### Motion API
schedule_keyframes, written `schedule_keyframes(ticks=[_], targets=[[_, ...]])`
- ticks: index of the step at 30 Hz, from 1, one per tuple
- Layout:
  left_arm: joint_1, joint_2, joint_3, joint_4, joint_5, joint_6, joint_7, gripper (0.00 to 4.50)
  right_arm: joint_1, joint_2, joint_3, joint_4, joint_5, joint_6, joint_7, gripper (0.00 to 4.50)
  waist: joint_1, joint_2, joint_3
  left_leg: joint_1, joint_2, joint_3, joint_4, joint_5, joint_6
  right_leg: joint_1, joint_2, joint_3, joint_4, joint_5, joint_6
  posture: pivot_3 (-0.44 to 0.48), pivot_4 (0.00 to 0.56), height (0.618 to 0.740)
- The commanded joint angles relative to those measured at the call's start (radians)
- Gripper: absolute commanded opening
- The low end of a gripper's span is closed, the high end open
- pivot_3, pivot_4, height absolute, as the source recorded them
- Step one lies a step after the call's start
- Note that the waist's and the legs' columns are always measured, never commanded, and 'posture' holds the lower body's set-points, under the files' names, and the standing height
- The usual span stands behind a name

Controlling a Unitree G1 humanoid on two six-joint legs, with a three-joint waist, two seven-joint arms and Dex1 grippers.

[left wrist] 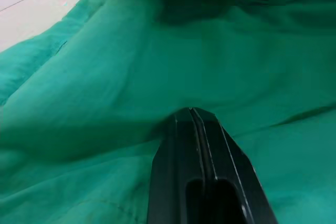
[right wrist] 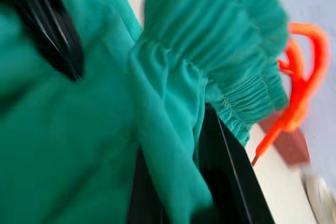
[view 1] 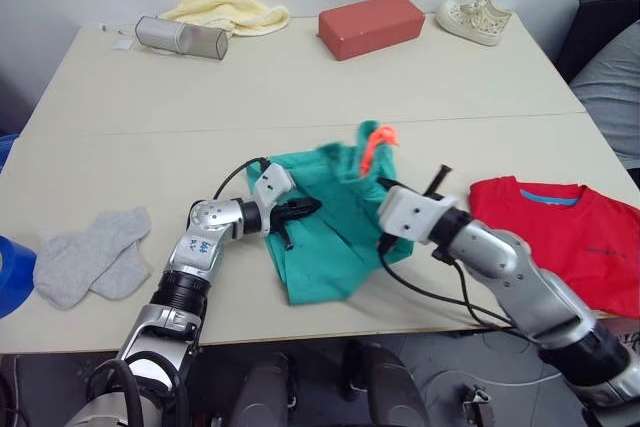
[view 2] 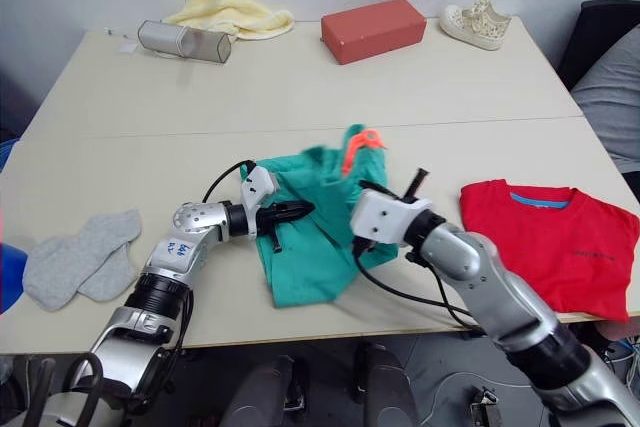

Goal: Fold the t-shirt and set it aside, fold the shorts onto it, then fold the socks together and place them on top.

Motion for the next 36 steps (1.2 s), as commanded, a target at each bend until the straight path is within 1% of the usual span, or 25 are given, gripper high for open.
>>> schedule_keyframes(ticks=[1,6,8,10,14,17,19,22,24,28,30,31,32,33,34,35,36], targets=[[0.025,0.026,0.018,-0.019,0.008,0.030,0.021,0.00,-0.030,0.061,0.044,0.021,-0.044,-0.078,0.071,0.01,0.001,0.000,0.000,0.000,0.000,0.000,0.000,0.000,0.000,0.000,0.000,0.000,0.000,0.000,0.000,0.000,0.150,0.740],[0.054,0.048,0.032,-0.036,0.003,0.038,0.027,0.00,-0.020,0.122,0.076,0.073,-0.057,-0.161,0.160,0.01,-0.007,-0.001,0.000,0.000,0.000,0.000,0.000,0.000,0.000,0.000,-0.001,0.000,0.000,0.000,-0.001,0.000,0.150,0.740],[0.069,0.060,0.040,-0.046,0.000,0.042,0.030,0.00,-0.004,0.124,0.083,0.092,-0.061,-0.218,0.196,0.01,-0.011,-0.001,-0.001,0.002,0.000,0.000,0.000,0.000,0.000,0.001,0.000,0.000,0.000,0.000,-0.001,0.000,0.150,0.740],[0.082,0.063,0.049,-0.065,-0.005,0.053,0.035,0.00,0.013,0.133,0.066,0.091,-0.055,-0.230,0.209,0.01,-0.017,-0.001,-0.001,0.002,0.000,0.000,0.000,0.000,0.000,0.001,0.000,0.000,0.000,0.000,-0.001,0.000,0.150,0.740],[0.132,0.093,0.103,-0.141,-0.080,0.069,-0.018,0.00,0.041,0.151,0.029,0.101,-0.053,-0.230,0.223,0.01,-0.025,-0.001,-0.001,0.002,0.001,0.001,0.000,-0.001,-0.001,0.001,0.000,0.000,0.001,0.001,-0.002,0.000,0.150,0.740],[0.173,0.166,0.140,-0.202,-0.135,0.082,-0.104,0.00,0.038,0.167,0.018,0.121,-0.067,-0.256,0.223,0.01,-0.025,-0.002,0.000,0.002,0.001,0.001,0.000,0.000,-0.001,0.000,0.000,0.000,0.001,0.001,-0.003,0.000,0.150,0.740],[0.188,0.195,0.154,-0.219,-0.158,0.092,-0.130,0.00,0.036,0.180,0.011,0.128,-0.076,-0.274,0.219,0.01,-0.022,-0.002,0.000,0.002,0.001,0.001,0.000,0.000,-0.001,0.000,0.000,0.000,0.002,0.001,-0.004,0.000,0.150,0.740],[0.194,0.287,0.206,-0.204,-0.196,0.119,-0.203,0.00,0.026,0.217,0.018,0.147,-0.050,-0.308,0.235,0.01,-0.020,-0.002,0.000,0.001,0.001,0.000,0.000,-0.001,-0.001,0.000,0.000,0.000,0.001,0.001,-0.005,0.000,0.150,0.740],[0.185,0.323,0.233,-0.191,-0.218,0.134,-0.227,0.00,0.024,0.242,0.019,0.156,-0.023,-0.314,0.254,0.01,-0.020,-0.003,0.000,0.001,0.001,0.000,-0.001,-0.001,-0.001,-0.001,0.000,0.000,0.001,0.001,-0.005,0.000,0.150,0.740],[0.156,0.356,0.276,-0.214,-0.278,0.182,-0.256,0.00,-0.002,0.298,0.006,0.180,0.088,-0.304,0.326,0.94,-0.020,-0.003,0.000,0.001,0.001,0.000,-0.001,-0.001,-0.002,-0.001,-0.001,0.000,0.001,0.001,-0.005,0.000,0.150,0.740],[0.146,0.361,0.277,-0.240,-0.296,0.196,-0.272,0.00,-0.023,0.288,-0.002,0.176,0.176,-0.279,0.420,1.68,-0.021,-0.003,0.000,0.001,0.001,0.000,-0.001,-0.001,-0.002,-0.001,-0.001,0.000,0.000,0.001,-0.005,0.000,0.150,0.740],[0.140,0.360,0.279,-0.253,-0.307,0.205,-0.276,0.00,-0.024,0.272,-0.009,0.163,0.249,-0.250,0.488,1.97,-0.020,-0.003,0.001,0.000,0.001,0.000,-0.001,-0.001,-0.002,-0.001,-0.001,0.000,0.000,0.001,-0.005,0.000,0.150,0.740],[0.134,0.358,0.281,-0.265,-0.319,0.211,-0.281,0.00,-0.020,0.245,-0.014,0.144,0.328,-0.208,0.565,2.37,-0.020,-0.003,0.001,0.000,0.001,0.000,-0.001,-0.001,-0.001,0.000,-0.001,0.000,-0.001,0.001,-0.005,0.000,0.150,0.740],[0.126,0.354,0.285,-0.279,-0.339,0.226,-0.284,0.00,-0.009,0.207,-0.026,0.117,0.419,-0.162,0.647,2.69,-0.017,-0.003,0.001,0.000,0.001,0.000,-0.001,-0.001,-0.001,0.000,-0.001,-0.001,-0.001,0.001,-0.005,0.000,0.150,0.740],[0.120,0.351,0.288,-0.292,-0.354,0.239,-0.285,0.00,-0.001,0.177,-0.044,0.097,0.484,-0.120,0.701,3.08,-0.015,-0.003,0.001,0.000,0.001,0.000,-0.001,-0.002,0.000,0.000,-0.001,-0.001,-0.001,0.001,-0.004,0.000,0.150,0.740],[0.116,0.348,0.289,-0.300,-0.364,0.249,-0.284,0.00,0.003,0.157,-0.057,0.086,0.522,-0.094,0.730,3.44,-0.015,-0.004,0.001,-0.001,0.001,-0.001,0.000,-0.002,0.000,0.000,-0.001,-0.001,-0.002,0.002,-0.004,0.000,0.150,0.740],[0.109,0.340,0.289,-0.316,-0.383,0.261,-0.287,0.00,0.009,0.131,-0.089,0.068,0.585,-0.025,0.740,3.80,-0.015,-0.004,0.001,-0.001,0.001,-0.001,0.000,-0.003,0.001,0.000,-0.001,-0.002,-0.003,0.002,-0.004,0.000,0.150,0.740]])
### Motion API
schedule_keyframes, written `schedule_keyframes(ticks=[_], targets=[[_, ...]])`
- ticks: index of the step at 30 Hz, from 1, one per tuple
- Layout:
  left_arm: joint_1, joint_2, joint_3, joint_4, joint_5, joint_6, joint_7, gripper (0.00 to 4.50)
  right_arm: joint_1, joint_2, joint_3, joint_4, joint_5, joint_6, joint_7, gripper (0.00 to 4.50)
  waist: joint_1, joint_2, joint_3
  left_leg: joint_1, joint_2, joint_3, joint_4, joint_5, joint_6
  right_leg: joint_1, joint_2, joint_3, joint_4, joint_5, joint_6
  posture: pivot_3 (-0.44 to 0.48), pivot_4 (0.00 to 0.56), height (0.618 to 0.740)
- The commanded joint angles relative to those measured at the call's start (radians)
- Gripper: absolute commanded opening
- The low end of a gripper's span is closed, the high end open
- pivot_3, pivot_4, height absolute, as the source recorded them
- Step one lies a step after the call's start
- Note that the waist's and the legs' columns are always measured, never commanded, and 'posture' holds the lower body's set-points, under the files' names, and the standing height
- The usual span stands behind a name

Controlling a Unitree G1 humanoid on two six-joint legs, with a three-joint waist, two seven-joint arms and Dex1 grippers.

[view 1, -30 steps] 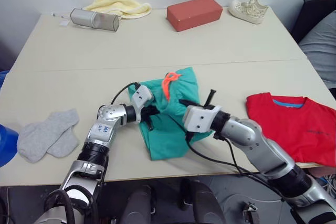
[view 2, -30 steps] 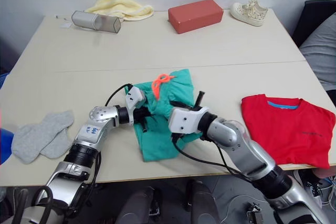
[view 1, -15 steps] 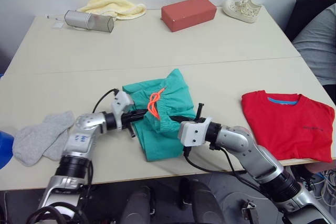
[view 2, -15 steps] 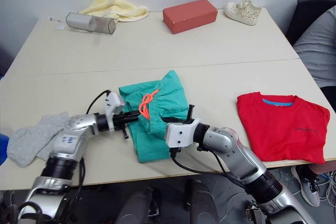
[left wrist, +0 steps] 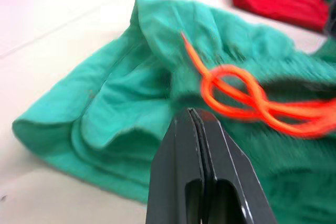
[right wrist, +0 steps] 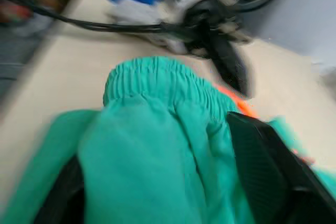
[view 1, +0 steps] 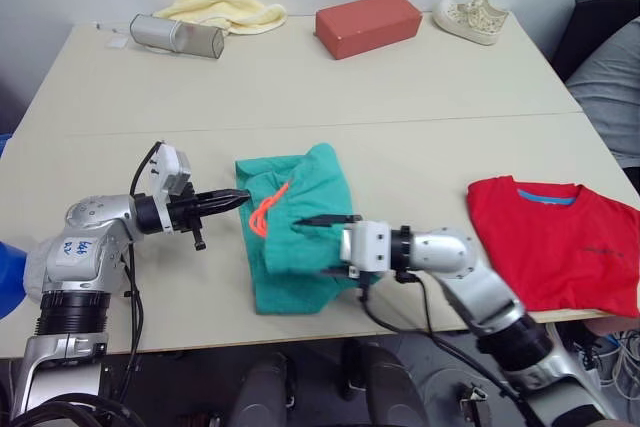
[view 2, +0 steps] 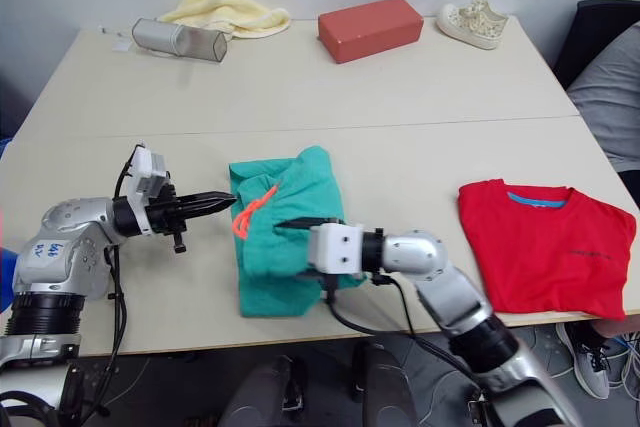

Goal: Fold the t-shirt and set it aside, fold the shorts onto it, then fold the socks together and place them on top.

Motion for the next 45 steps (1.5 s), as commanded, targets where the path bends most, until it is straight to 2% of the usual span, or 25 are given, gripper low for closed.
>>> schedule_keyframes(ticks=[1,2,5,6,8,11,15,18,20,24,27,31,39,42,45], targets=[[-0.036,-0.014,0.018,-0.089,-0.074,0.036,-0.010,0.00,0.014,-0.059,-0.106,-0.094,0.223,0.178,0.083,4.10,-0.001,0.000,0.000,0.000,0.000,0.000,0.000,0.000,0.000,0.000,0.000,0.000,-0.001,0.000,0.000,0.000,0.150,0.740],[-0.045,-0.026,0.013,-0.111,-0.093,0.053,-0.008,0.00,0.016,-0.091,-0.142,-0.115,0.306,0.276,0.084,4.46,-0.001,0.000,0.000,0.000,0.000,0.000,0.000,-0.001,0.001,0.000,0.000,0.000,-0.001,0.000,0.000,0.000,0.150,0.740],[-0.065,-0.072,0.002,-0.166,-0.131,0.087,0.019,0.00,0.024,-0.176,-0.214,-0.148,0.440,0.456,0.104,4.46,0.000,0.000,0.001,-0.001,0.000,0.000,0.000,-0.001,0.001,0.000,-0.001,0.000,-0.001,0.000,0.001,0.000,0.150,0.740],[-0.070,-0.087,-0.004,-0.180,-0.135,0.091,0.028,0.00,0.033,-0.198,-0.202,-0.132,0.367,0.391,0.138,4.46,0.000,0.000,0.001,-0.001,0.000,-0.001,0.000,-0.002,0.002,0.000,-0.001,-0.001,-0.001,0.000,0.001,0.000,0.150,0.740],[-0.079,-0.116,-0.024,-0.216,-0.140,0.099,0.047,0.00,0.052,-0.170,-0.197,-0.085,0.289,0.304,0.132,4.46,-0.002,0.000,0.001,0.000,0.000,-0.001,0.000,-0.003,0.003,0.000,0.000,-0.001,-0.001,0.000,0.000,0.000,0.150,0.740],[-0.078,-0.129,-0.064,-0.257,-0.136,0.117,0.045,0.00,0.083,-0.168,-0.214,-0.120,0.346,0.399,0.117,4.46,-0.001,0.000,0.001,0.001,0.000,0.000,-0.001,-0.002,0.001,0.000,0.001,-0.001,0.000,0.000,0.000,0.000,0.150,0.740],[-0.010,-0.086,-0.184,-0.308,-0.052,0.079,-0.016,0.00,0.106,-0.217,-0.273,-0.170,0.525,0.619,0.111,4.46,-0.001,0.000,0.001,0.001,0.000,0.000,0.000,0.001,-0.003,0.000,0.001,0.000,0.001,0.000,0.000,0.000,0.150,0.740],[0.036,-0.080,-0.236,-0.296,0.042,0.015,0.029,0.00,0.080,-0.217,-0.326,-0.133,0.651,0.803,0.028,4.46,0.000,0.000,0.001,0.002,0.000,0.000,0.000,-0.001,0.000,0.000,0.000,0.000,0.001,0.000,0.000,0.000,0.150,0.740],[0.058,-0.084,-0.243,-0.286,0.082,-0.007,0.067,0.00,0.060,-0.190,-0.355,-0.080,0.671,0.871,-0.047,4.46,0.000,0.000,0.001,0.001,0.000,-0.001,0.000,-0.002,0.002,0.000,0.000,0.000,0.000,0.000,-0.001,0.000,0.150,0.740],[0.122,-0.095,-0.252,-0.273,0.138,-0.045,0.136,0.00,0.002,-0.191,-0.337,0.029,0.659,1.058,-0.142,4.46,0.003,0.001,0.001,0.001,0.000,-0.001,-0.001,-0.002,0.001,0.000,0.000,0.000,0.000,0.001,-0.003,0.000,0.150,0.740],[0.163,-0.076,-0.275,-0.248,0.199,-0.113,0.139,0.00,-0.071,-0.107,-0.366,0.140,0.688,1.181,-0.239,4.46,-0.003,0.001,0.001,0.000,0.000,-0.001,-0.001,-0.001,0.003,-0.002,-0.001,0.000,0.000,0.001,-0.003,0.000,0.150,0.740],[0.179,-0.085,-0.263,-0.233,0.210,-0.155,0.148,0.00,-0.157,-0.006,-0.387,0.257,0.682,1.289,-0.323,4.46,-0.003,0.002,0.001,-0.002,0.001,0.000,-0.001,-0.001,0.003,-0.006,-0.001,0.000,0.001,0.001,-0.003,0.000,0.150,0.740],[0.194,-0.126,-0.225,-0.209,0.178,-0.251,0.140,0.00,-0.258,0.160,-0.390,0.363,0.684,1.434,-0.358,4.46,-0.007,0.002,0.001,-0.003,0.001,0.000,-0.001,0.000,0.004,-0.007,-0.001,0.000,0.002,0.002,-0.003,0.000,0.150,0.740],[0.210,-0.136,-0.202,-0.199,0.140,-0.285,0.109,0.00,-0.281,0.204,-0.351,0.391,0.652,1.444,-0.353,4.46,-0.008,0.002,0.001,-0.004,0.000,0.001,-0.001,0.000,0.004,-0.008,-0.001,0.001,0.003,0.002,-0.003,0.000,0.150,0.740],[0.233,-0.122,-0.176,-0.200,0.111,-0.314,0.071,0.00,-0.298,0.252,-0.397,0.460,0.615,1.408,-0.389,3.88,-0.011,0.002,0.001,-0.004,0.000,0.002,-0.001,0.000,0.004,-0.008,-0.001,0.001,0.004,0.002,-0.003,0.000,0.150,0.740]])
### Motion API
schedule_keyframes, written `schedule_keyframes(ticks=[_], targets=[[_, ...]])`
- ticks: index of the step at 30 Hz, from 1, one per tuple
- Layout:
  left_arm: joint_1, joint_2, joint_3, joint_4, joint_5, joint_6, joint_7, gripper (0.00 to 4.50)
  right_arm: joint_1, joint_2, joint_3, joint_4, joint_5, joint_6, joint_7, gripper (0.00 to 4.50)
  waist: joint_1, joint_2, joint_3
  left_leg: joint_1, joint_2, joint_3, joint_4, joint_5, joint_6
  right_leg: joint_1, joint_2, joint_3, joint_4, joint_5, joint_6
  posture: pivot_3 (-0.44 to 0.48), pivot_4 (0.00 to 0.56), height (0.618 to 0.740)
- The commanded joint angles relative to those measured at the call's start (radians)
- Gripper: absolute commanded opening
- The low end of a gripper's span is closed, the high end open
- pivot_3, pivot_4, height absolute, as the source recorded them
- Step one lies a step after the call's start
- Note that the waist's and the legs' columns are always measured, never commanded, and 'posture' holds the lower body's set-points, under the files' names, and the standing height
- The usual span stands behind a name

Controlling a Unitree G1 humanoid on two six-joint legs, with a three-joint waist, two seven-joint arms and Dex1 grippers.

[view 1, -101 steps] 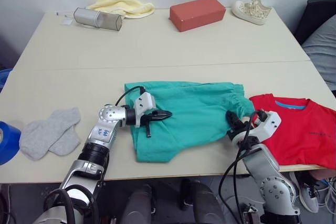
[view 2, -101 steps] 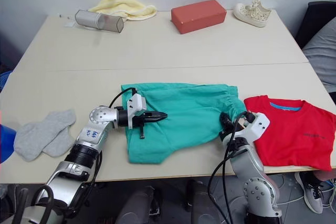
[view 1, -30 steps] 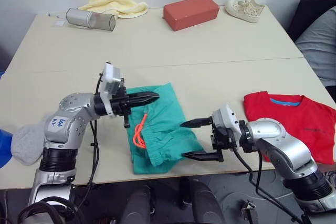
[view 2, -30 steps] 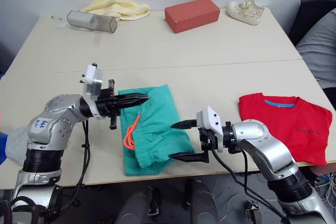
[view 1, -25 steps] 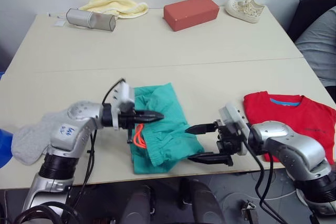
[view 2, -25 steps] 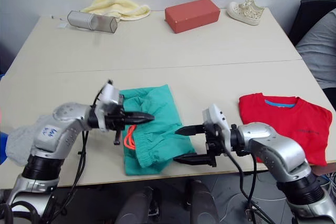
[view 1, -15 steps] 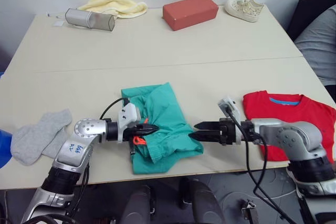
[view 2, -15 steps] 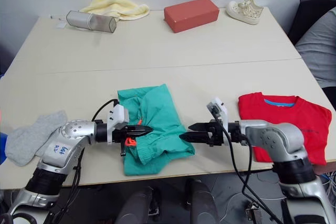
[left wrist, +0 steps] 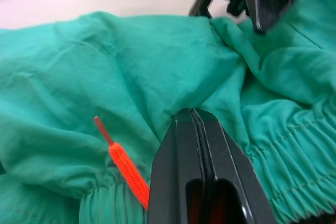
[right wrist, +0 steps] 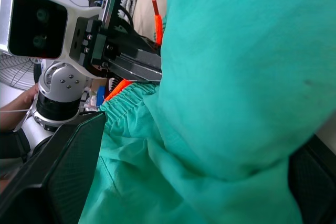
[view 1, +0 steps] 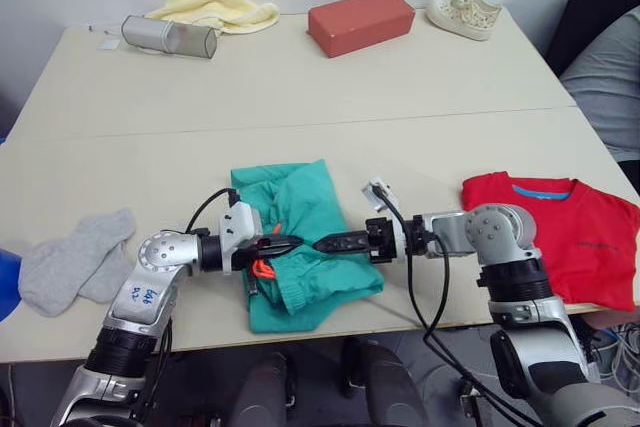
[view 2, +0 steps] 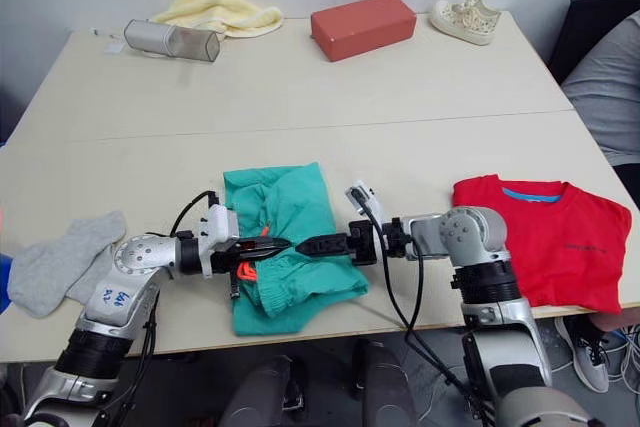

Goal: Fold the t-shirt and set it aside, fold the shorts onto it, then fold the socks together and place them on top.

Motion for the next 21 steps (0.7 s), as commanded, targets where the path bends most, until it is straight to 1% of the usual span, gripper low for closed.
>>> schedule_keyframes(ticks=[1,3,5,8,10,11,14,15,19,21], targets=[[0.033,0.017,0.050,-0.018,-0.056,-0.040,-0.050,0.00,-0.017,0.041,-0.039,0.061,-0.038,-0.033,-0.029,3.55,-0.002,0.000,0.000,0.000,0.000,0.000,0.000,0.000,0.000,0.000,0.000,0.000,0.000,0.000,0.000,0.000,0.150,0.740],[0.044,0.026,0.076,-0.021,-0.074,-0.039,-0.057,0.00,-0.016,0.041,-0.055,0.066,-0.043,-0.035,-0.025,2.89,-0.001,0.000,0.000,-0.001,0.000,0.000,0.000,0.000,0.000,-0.001,0.000,0.000,0.000,0.000,0.000,0.000,0.150,0.740],[0.052,0.038,0.101,-0.021,-0.095,-0.027,-0.066,0.00,-0.007,0.036,-0.065,0.052,-0.035,-0.029,-0.009,2.12,-0.001,0.000,0.000,-0.001,0.000,0.000,0.000,0.000,0.000,-0.001,0.000,0.000,0.000,0.000,0.000,0.000,0.150,0.740],[0.054,0.042,0.113,-0.031,-0.114,-0.012,-0.073,0.00,0.010,0.045,-0.091,0.030,-0.026,-0.021,-0.006,1.04,-0.001,0.000,0.000,-0.002,0.000,0.000,0.000,0.000,0.000,-0.002,0.000,0.000,0.000,0.000,0.000,0.000,0.150,0.740],[0.050,0.049,0.128,-0.053,-0.176,0.065,-0.083,0.00,0.027,0.061,-0.128,0.006,-0.008,-0.028,-0.015,0.38,0.000,0.000,0.000,-0.002,0.000,0.000,0.000,0.000,0.000,-0.002,0.000,0.000,0.000,0.000,0.000,0.000,0.150,0.740],[0.047,0.059,0.129,-0.062,-0.184,0.084,-0.088,0.18,0.035,0.070,-0.160,-0.012,0.011,-0.028,-0.023,0.03,0.000,0.000,0.000,-0.002,0.000,0.000,0.000,0.000,0.000,-0.002,0.000,0.000,0.000,0.000,0.000,0.000,0.150,0.740],[0.037,0.060,0.157,-0.081,-0.236,0.148,-0.070,0.90,0.049,0.091,-0.280,-0.072,0.092,0.002,-0.064,0.00,0.000,0.000,0.000,-0.003,0.000,0.000,0.000,0.001,0.001,-0.003,0.000,0.001,0.000,0.000,0.001,0.000,0.150,0.740],[0.033,0.056,0.170,-0.086,-0.254,0.165,-0.062,1.24,0.054,0.097,-0.332,-0.095,0.126,0.017,-0.094,0.00,0.001,0.000,0.000,-0.005,0.000,0.000,0.000,0.001,0.000,-0.005,0.000,0.001,0.001,0.000,0.001,0.000,0.150,0.740],[0.014,0.045,0.192,-0.085,-0.281,0.178,-0.053,2.53,0.088,0.096,-0.516,-0.209,0.252,0.050,-0.245,0.00,0.003,0.000,0.000,-0.009,0.000,0.000,0.000,0.002,-0.001,-0.008,0.000,0.000,0.000,0.001,0.000,0.000,0.150,0.740],[0.000,0.025,0.194,-0.078,-0.290,0.180,-0.043,3.17,0.106,0.099,-0.602,-0.262,0.350,0.031,-0.355,0.00,0.005,0.000,0.000,-0.009,0.000,0.000,0.000,0.002,-0.001,-0.008,0.000,0.000,-0.001,0.001,0.001,0.000,0.150,0.740]])
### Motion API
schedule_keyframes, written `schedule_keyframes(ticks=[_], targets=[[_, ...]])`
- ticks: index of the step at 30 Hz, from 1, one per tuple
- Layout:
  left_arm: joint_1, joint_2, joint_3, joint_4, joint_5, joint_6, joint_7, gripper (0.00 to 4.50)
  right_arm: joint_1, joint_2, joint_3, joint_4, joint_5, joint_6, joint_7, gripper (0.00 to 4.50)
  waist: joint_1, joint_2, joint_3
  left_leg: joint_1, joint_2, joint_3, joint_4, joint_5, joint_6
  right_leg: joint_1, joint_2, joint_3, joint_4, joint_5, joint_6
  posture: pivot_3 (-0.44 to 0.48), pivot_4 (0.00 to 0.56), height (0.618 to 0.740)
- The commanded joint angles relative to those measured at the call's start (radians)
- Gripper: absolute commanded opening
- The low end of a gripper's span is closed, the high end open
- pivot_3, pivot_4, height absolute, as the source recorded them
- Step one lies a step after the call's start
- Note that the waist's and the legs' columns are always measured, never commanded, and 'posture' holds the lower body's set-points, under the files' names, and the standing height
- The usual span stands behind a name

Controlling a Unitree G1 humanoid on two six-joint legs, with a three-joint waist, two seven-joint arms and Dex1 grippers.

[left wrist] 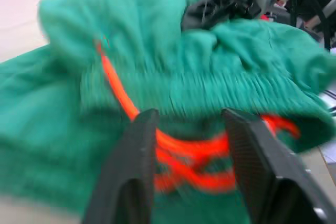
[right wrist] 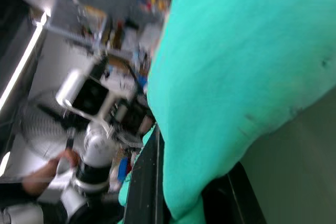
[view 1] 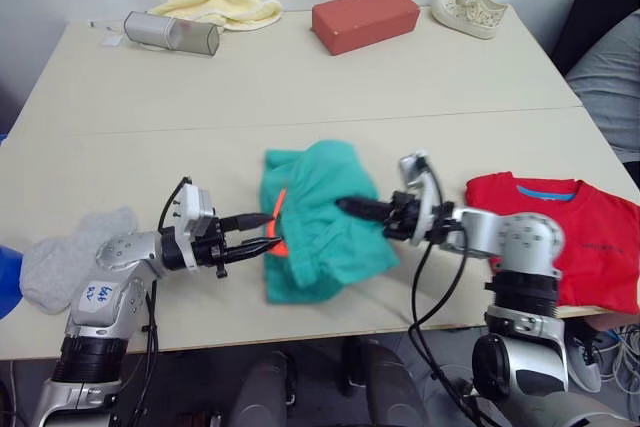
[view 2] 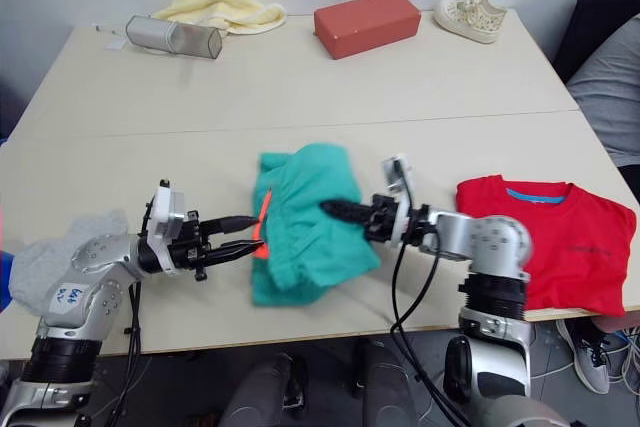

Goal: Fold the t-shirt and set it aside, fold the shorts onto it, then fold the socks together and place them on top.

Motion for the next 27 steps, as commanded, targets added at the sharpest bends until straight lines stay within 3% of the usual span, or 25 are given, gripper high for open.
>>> schedule_keyframes(ticks=[1,4,8,11,16,19,22,27], targets=[[-0.022,-0.028,0.020,-0.026,-0.038,0.000,0.013,3.47,0.030,0.005,-0.146,-0.107,0.193,-0.034,-0.181,0.00,0.001,0.000,0.000,0.000,0.000,0.000,0.000,0.000,0.000,0.000,0.000,0.000,0.000,0.000,0.000,0.000,0.150,0.740],[-0.053,-0.061,0.016,-0.013,-0.045,-0.006,0.020,4.46,0.055,-0.003,-0.223,-0.189,0.403,-0.205,-0.422,0.00,0.001,0.000,0.000,-0.001,0.000,0.000,0.000,0.000,0.000,0.000,0.000,0.000,-0.001,0.001,0.001,0.000,0.150,0.740],[-0.087,-0.098,0.003,0.009,-0.044,-0.004,0.017,4.49,0.086,-0.082,-0.255,-0.306,0.659,-0.451,-0.652,0.00,0.000,0.001,0.000,-0.001,0.000,0.001,0.000,0.000,0.001,0.000,0.001,0.000,-0.002,0.001,0.002,0.000,0.150,0.740],[-0.114,-0.118,-0.018,0.039,-0.027,-0.007,0.005,4.49,0.083,-0.158,-0.296,-0.372,0.741,-0.630,-0.761,0.00,0.001,0.001,0.001,-0.001,-0.001,0.002,0.000,0.000,0.001,0.000,0.001,0.001,-0.002,0.001,0.002,0.000,0.150,0.740],[-0.177,-0.154,-0.060,0.121,0.004,-0.045,-0.032,4.49,0.123,-0.252,-0.437,-0.462,0.598,-0.905,-0.844,0.00,0.005,0.001,0.001,-0.001,-0.001,0.003,0.000,0.001,0.002,0.001,0.002,0.002,-0.002,0.001,0.003,0.000,0.150,0.740],[-0.196,-0.165,-0.074,0.142,0.016,-0.056,-0.038,4.49,0.196,-0.209,-0.474,-0.507,0.511,-1.034,-0.886,0.00,0.007,0.001,0.001,-0.001,-0.001,0.003,0.000,0.002,-0.001,0.001,0.003,0.003,-0.003,0.001,0.004,0.000,0.150,0.740],[-0.209,-0.169,-0.080,0.143,0.021,-0.053,-0.038,4.49,0.332,-0.097,-0.494,-0.549,0.438,-1.143,-0.926,0.00,0.006,0.001,0.000,-0.001,-0.001,0.004,0.000,0.003,-0.002,0.001,0.003,0.004,-0.003,0.002,0.005,0.000,0.150,0.740],[-0.222,-0.162,-0.074,0.131,0.018,-0.035,-0.031,4.49,0.648,0.120,-0.391,-0.568,0.393,-1.162,-0.877,0.00,0.000,0.004,0.000,0.001,0.000,0.005,-0.001,0.004,-0.003,0.001,0.003,0.007,-0.002,0.002,0.005,0.000,0.150,0.740]])
